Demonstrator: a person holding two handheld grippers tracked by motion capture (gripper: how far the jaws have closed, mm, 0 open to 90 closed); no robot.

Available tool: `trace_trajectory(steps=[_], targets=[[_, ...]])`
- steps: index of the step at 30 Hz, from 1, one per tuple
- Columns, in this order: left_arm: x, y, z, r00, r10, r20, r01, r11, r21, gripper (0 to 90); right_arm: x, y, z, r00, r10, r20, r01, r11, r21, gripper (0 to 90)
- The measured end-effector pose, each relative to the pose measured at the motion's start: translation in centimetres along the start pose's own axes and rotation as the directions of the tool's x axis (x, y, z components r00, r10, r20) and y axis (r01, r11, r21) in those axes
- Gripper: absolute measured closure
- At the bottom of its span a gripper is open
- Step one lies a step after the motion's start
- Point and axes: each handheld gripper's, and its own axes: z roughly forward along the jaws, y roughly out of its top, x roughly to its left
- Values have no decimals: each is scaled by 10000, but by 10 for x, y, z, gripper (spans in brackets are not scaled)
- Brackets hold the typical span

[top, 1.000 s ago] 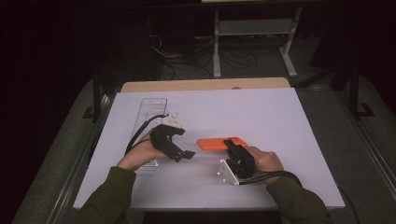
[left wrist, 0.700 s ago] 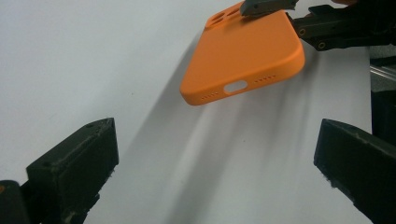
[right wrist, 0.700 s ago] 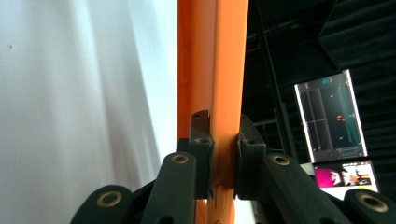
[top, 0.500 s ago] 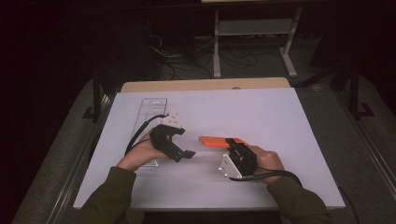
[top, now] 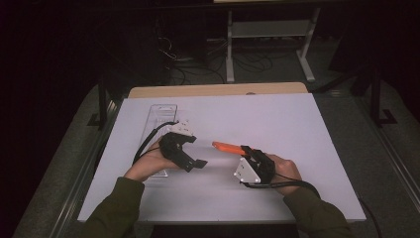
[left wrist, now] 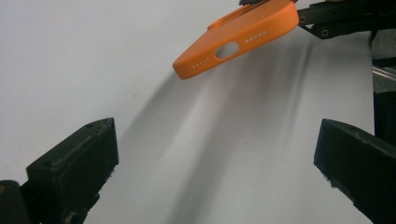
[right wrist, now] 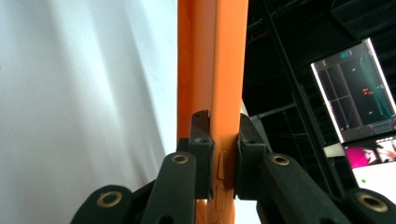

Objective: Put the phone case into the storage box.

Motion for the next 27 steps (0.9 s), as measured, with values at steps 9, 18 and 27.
trace_trajectory(steps=[9, 18, 27], targets=[[0, 0, 1, 10000, 92, 15, -92, 9999, -47, 0, -3, -1, 0, 9950, 962, -279, -957, 9952, 187, 789], [-1, 2, 2, 10000, 93, -4, -93, 9999, -85, 0, -9, -2, 1, 9750, 2180, -425, -2161, 9753, 459, 789], [-2, 3, 2, 10000, 12, 54, -11, 9996, -297, 0, -20, -10, 4, 9399, 3304, -860, -3242, 9427, 786, 790]])
